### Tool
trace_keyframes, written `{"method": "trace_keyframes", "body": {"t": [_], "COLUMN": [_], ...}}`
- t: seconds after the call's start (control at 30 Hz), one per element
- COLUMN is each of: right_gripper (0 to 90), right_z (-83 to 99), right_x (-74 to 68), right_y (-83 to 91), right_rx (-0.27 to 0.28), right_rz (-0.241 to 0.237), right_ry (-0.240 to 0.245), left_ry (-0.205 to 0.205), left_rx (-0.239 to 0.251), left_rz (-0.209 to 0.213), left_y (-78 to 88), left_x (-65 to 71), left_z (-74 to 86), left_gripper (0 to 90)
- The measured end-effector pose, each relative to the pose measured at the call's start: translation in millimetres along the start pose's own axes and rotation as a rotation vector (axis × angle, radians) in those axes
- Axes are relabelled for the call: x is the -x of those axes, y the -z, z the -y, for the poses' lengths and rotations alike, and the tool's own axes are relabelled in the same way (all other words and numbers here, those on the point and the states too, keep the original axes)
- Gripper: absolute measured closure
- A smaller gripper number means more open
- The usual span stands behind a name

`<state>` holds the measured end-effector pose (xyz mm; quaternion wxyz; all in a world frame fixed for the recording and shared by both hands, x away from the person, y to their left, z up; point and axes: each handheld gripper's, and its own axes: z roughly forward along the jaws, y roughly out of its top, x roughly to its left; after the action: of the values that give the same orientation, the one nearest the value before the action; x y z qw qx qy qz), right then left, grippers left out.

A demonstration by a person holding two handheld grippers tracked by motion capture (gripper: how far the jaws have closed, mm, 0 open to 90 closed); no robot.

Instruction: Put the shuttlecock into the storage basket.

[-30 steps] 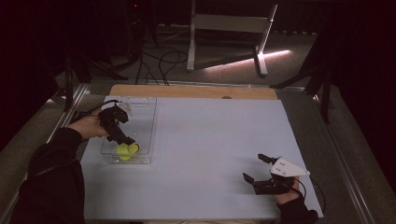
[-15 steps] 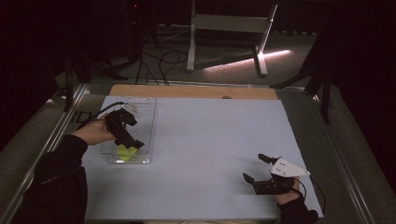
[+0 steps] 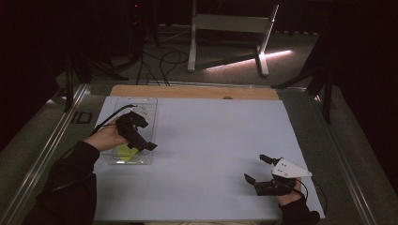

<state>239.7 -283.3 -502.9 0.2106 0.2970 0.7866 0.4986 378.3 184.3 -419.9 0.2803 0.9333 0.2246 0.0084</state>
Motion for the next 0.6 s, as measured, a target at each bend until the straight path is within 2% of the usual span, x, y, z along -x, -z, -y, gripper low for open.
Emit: {"method": "trace_keyframes", "body": {"t": [0.1,0.17,0.2,0.37,0.43,0.57,0.6], "right_gripper": [8.8,8.8,8.8,8.8,8.8,8.8,8.8], "right_z": [0.4,0.6,0.6,0.4,0.2,0.3,0.3], "right_x": [0.5,0.5,0.6,0.5,0.1,0.3,0.4], "right_y": [-0.3,0.1,0.2,-0.1,-0.2,0.1,0.2], "right_rx": [-0.001,-0.002,-0.001,-0.001,-0.001,-0.002,-0.002], "right_rz": [0.0,0.001,0.001,0.0,0.0,-0.001,0.0], "right_ry": [0.0,-0.003,-0.003,0.0,0.001,-0.001,-0.002], "left_ry": [0.006,0.006,0.0,-0.006,-0.023,-0.018,-0.019], "left_rx": [0.013,0.018,0.015,0.071,0.077,0.083,0.09], "left_rz": [-0.008,0.003,-0.009,0.007,0.027,0.025,0.044], "left_y": [-2.3,-4.5,-4.9,-8.4,-11.3,-19.4,-21.3], "left_x": [4.3,8.4,10.5,25.3,30.7,37.8,39.5], "left_z": [-4.8,-8.0,-10.1,-20.2,-23.7,-27.9,-28.2], "left_gripper": [0.1,0.1,0.1,0.1,0.1,0.1,0.1]}}
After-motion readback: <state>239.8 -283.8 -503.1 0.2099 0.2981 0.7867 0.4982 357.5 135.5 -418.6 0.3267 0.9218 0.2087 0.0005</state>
